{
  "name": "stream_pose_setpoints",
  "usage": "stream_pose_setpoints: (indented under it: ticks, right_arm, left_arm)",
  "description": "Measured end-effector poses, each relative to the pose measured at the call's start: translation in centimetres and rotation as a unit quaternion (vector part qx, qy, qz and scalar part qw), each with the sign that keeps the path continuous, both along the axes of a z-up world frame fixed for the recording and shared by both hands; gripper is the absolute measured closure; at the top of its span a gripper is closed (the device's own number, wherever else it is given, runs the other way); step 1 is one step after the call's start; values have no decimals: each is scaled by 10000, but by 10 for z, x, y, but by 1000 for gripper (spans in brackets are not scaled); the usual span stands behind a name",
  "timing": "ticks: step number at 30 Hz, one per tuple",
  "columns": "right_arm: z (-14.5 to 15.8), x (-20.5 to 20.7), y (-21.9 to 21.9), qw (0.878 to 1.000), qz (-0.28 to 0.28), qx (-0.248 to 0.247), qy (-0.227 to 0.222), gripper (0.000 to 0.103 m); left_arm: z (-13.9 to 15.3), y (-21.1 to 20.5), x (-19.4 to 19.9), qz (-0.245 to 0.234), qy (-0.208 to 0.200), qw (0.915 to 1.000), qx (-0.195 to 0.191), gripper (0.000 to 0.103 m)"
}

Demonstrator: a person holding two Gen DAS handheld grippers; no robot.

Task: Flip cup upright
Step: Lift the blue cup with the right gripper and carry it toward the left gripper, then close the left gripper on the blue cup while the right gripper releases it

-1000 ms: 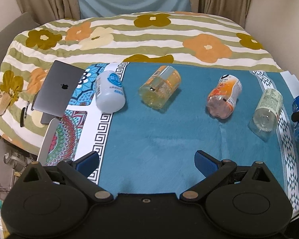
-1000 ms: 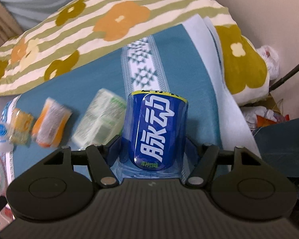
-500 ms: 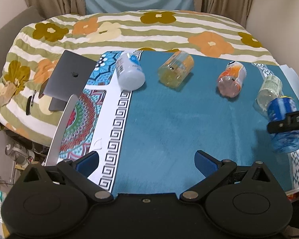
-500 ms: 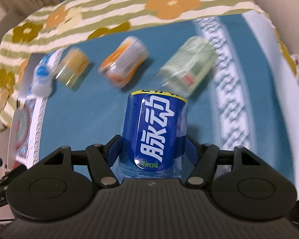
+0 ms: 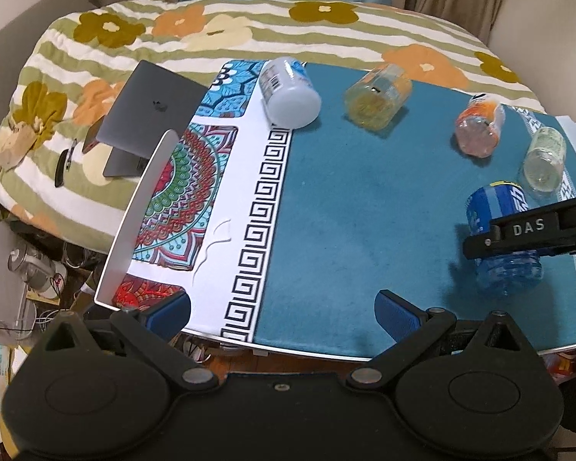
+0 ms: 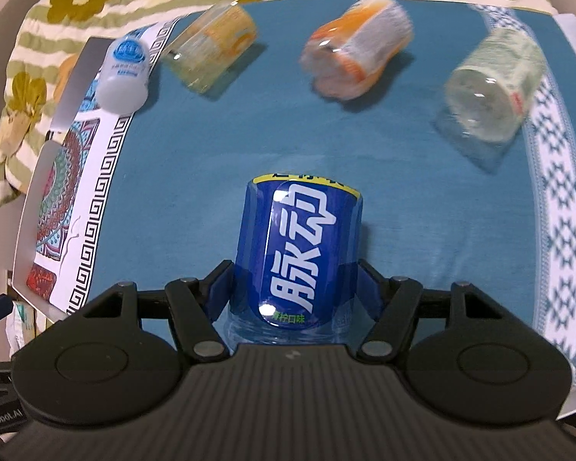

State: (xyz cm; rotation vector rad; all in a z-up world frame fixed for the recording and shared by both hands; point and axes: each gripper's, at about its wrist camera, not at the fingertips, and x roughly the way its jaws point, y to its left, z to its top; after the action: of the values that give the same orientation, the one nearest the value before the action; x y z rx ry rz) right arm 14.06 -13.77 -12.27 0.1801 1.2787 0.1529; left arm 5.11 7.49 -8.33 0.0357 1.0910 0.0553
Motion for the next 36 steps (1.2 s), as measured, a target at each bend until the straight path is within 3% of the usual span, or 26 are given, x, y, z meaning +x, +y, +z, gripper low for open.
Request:
stream_pose_setpoints:
  ticks: [15, 21, 23, 36]
  right_arm:
    - [-13, 8, 30, 9996, 37, -239, 112, 20]
    - [-15, 9, 32, 9996, 2, -250, 157, 0]
    - [-15, 9, 32, 9997, -35, -212, 149, 0]
    - [18, -15, 14, 9995, -292, -36, -111, 0]
  left_arm:
    - [0, 10, 6, -24, 7, 10000, -56, 0]
    - [1, 13, 5, -41, -20, 10000, -55, 0]
    - [2, 13, 4, -54, -38, 10000, -56, 0]
    - [32, 4, 10, -384, -187, 9990, -138, 0]
